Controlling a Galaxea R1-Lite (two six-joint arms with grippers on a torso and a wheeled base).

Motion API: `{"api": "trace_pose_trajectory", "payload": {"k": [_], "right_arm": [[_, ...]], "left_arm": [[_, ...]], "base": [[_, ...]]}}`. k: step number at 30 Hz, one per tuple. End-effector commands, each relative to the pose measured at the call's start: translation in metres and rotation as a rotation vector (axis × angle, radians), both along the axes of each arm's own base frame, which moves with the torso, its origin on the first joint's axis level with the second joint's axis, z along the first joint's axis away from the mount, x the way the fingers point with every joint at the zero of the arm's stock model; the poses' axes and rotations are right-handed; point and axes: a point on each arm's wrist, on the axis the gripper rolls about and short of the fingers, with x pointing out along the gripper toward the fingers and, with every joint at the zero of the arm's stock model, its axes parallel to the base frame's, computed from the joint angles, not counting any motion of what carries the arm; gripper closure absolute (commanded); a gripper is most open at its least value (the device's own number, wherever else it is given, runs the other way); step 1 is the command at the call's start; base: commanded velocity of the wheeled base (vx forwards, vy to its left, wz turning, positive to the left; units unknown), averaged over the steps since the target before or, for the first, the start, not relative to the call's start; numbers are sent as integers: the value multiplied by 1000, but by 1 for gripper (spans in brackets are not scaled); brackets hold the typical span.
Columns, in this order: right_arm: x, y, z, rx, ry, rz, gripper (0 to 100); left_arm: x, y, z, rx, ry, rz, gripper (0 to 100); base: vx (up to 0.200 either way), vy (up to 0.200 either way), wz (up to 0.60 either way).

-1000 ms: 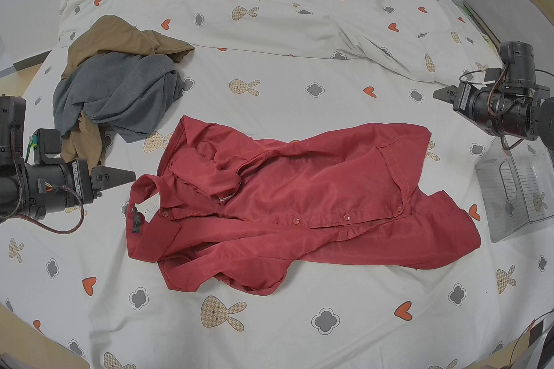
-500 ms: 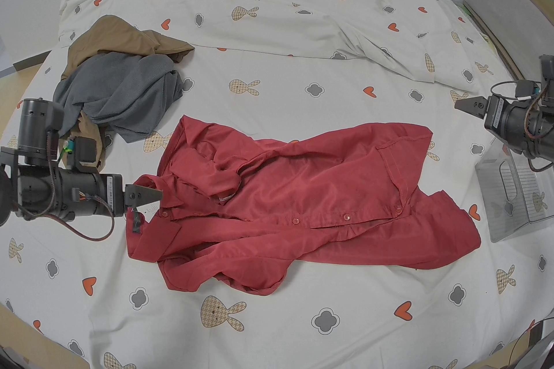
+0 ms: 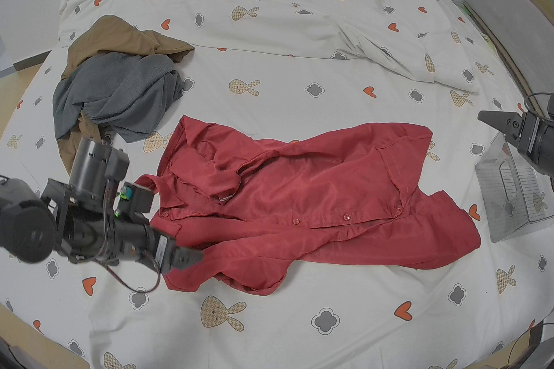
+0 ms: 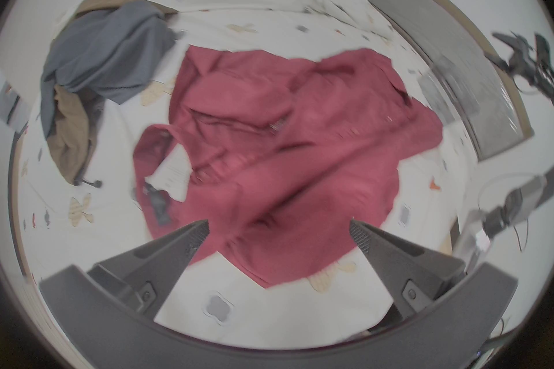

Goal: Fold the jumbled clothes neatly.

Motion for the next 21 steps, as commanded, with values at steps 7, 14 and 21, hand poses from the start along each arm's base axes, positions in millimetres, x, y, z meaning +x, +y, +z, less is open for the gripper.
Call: {"api": "trace_pose_trajectory", "payload": {"k": [7,14,21], "right_arm": [[-11,6,-12,-6,25,46,0],[-11,7,-16,-9,38,52,0],[-12,7,-16,-9,37,54,0]], "left_arm": [[-97,-23,7,-12,-65,-326,0],[-84,-38,-19,101,-17,-422,0],[-70,-64,-36,127,-29,-486,0]], "base": [[0,0,0],[0,0,0],[0,0,0]]}}
